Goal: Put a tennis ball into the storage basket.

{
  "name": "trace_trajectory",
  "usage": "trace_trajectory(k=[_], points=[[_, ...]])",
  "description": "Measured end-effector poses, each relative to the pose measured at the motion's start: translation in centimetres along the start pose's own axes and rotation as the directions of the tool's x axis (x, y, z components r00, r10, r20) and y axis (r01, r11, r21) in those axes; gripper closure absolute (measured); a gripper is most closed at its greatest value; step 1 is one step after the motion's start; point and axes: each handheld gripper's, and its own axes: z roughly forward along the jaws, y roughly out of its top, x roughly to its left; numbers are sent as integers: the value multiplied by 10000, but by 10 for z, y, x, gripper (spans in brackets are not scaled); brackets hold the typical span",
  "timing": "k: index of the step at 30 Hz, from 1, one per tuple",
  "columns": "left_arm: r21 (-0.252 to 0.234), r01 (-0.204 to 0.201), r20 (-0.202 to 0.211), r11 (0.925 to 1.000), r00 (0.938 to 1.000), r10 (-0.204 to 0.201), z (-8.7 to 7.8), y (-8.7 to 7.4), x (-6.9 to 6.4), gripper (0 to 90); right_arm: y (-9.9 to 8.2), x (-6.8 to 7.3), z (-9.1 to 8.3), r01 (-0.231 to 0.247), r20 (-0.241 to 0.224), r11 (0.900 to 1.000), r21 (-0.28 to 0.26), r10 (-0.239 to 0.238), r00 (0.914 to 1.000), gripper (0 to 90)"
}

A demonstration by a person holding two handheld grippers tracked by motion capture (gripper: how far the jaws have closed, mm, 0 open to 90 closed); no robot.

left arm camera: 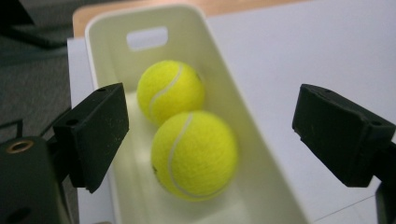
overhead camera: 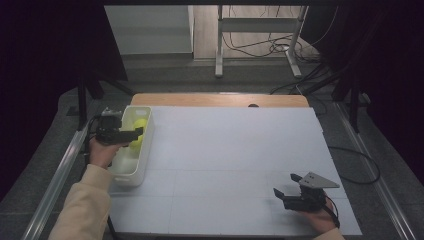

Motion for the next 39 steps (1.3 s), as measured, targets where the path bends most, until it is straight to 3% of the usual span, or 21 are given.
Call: trace_trajectory(k=[4,8,15,21,22,28,30,32,34,35,39], points=[[-531,-362,586,9979,9975,393,-10,1,-9,116,0,0,0,-42,-45,10000,-59,42,10000,157],[-892,-435,923,9951,9944,517,-16,4,-16,121,0,0,1,-50,-102,10000,-74,49,9999,157],[-1357,-708,1539,9882,9838,917,-29,2,-36,120,1,1,1,-27,-177,9999,-148,25,9998,157],[-1577,-1064,2198,9817,9654,1400,-34,-5,-60,119,1,2,-1,-8,-158,9999,-170,5,9999,158],[-1577,-1064,2198,9817,9654,1400,-34,-5,-60,119,1,2,-1,-8,-158,9999,-170,5,9999,158],[-1647,-1233,2820,9786,9449,1665,-33,-18,-80,119,2,3,2,57,-165,9999,-126,-59,9998,158],[-1730,-1212,2847,9774,9439,1675,-33,-21,-85,120,2,3,2,82,-179,9999,-111,-84,9998,157],[-1848,-1227,2706,9751,9475,1705,-34,-25,-91,121,2,3,2,68,-204,9999,-142,-71,9998,157],[-1884,-1242,2998,9742,9373,1775,-34,-29,-97,121,2,4,1,73,-210,9998,-162,-76,9998,157],[-1884,-1242,2998,9742,9373,1775,-34,-29,-97,121,2,4,1,73,-210,9998,-162,-76,9998,157],[-1938,-1344,3300,9718,9239,1936,-35,-35,-105,124,2,5,-1,77,-181,9999,-135,-79,9998,158]])
